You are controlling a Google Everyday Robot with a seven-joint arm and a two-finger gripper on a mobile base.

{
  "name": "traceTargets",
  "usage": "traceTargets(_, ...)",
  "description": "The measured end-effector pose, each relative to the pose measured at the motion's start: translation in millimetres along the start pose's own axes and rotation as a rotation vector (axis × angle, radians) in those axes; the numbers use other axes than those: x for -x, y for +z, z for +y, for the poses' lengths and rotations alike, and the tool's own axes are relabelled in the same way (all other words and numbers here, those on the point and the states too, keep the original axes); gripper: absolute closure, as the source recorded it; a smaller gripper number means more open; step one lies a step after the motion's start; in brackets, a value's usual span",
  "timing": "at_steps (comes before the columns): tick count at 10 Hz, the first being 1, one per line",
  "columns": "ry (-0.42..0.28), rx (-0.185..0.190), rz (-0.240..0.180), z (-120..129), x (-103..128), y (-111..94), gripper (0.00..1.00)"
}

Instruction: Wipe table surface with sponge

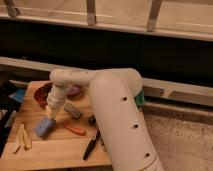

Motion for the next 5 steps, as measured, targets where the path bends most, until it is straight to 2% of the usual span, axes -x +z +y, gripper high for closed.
traceTargets(1, -0.004, 0.006, 0.005, 2, -1, 3, 1.0)
traceTargets(3, 0.006, 0.015, 0.032, 1, -22, 5, 1.0)
traceTargets(5, 0.046, 0.011, 0.037, -13, -47, -1, 1.0)
